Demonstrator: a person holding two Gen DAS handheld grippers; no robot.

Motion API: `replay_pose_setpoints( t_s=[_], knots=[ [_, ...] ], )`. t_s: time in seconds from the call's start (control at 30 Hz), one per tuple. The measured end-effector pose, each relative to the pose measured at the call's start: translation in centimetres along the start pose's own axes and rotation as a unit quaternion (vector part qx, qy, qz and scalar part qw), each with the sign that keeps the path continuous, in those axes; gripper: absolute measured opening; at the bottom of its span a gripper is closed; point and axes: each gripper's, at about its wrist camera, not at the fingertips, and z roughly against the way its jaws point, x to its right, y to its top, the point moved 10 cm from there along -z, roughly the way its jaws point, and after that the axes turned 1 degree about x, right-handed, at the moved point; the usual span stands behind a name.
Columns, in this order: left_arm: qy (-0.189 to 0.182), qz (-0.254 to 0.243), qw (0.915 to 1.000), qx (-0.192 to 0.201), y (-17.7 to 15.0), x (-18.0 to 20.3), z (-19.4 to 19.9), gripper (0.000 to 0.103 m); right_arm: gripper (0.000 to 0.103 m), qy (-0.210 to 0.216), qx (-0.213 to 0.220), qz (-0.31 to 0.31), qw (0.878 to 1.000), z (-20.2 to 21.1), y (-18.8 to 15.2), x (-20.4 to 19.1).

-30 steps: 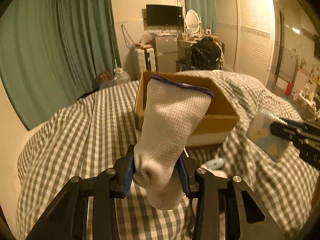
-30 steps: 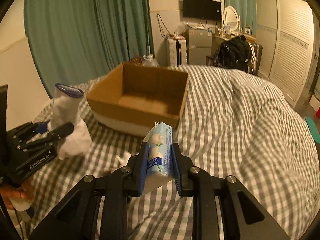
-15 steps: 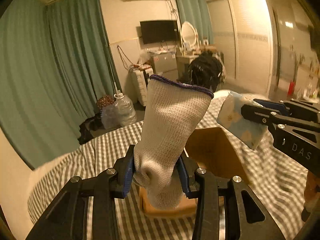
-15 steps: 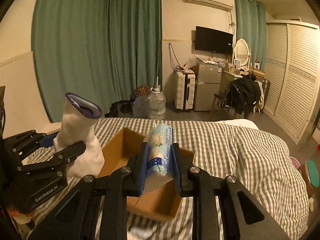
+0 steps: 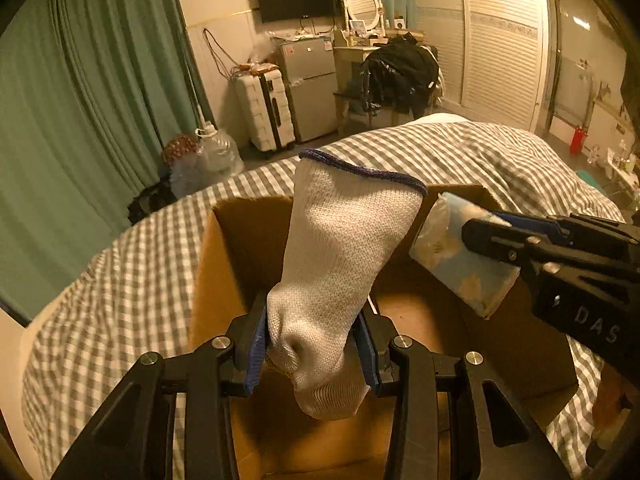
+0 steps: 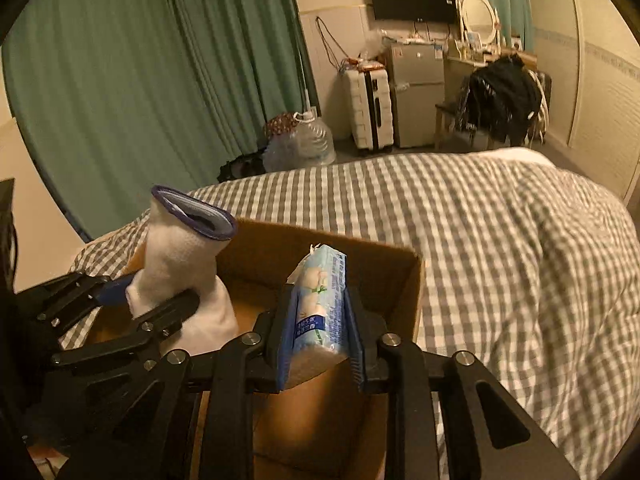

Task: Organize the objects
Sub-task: 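Carry the sock and tissue pack over the box and open both tools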

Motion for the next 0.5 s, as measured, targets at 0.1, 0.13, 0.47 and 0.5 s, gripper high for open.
replay_pose_setpoints(
  t_s=[0.1,0.13,0.47,0.5],
  knots=[
    [-0.009,0.008,0.9999,-0.010,-0.5,0.3,-0.1,0.047,0.029,0.003,0.005,-0.006,1.000,0.6,0.1,0.2],
    [-0.010,0.008,0.9998,-0.014,-0.7,0.5,0.0,0.050,0.037,0.003,0.009,-0.011,1.000,1.1,0.3,0.3],
    [0.022,0.006,0.9985,0.049,-0.3,-0.9,10.2,0.090,0.063,-0.022,0.066,-0.001,0.998,11.0,2.1,-0.6],
    [0.025,0.008,0.9981,0.056,-0.5,-1.2,11.6,0.090,0.063,-0.029,0.069,0.005,0.997,12.1,2.1,-0.8]
  ],
)
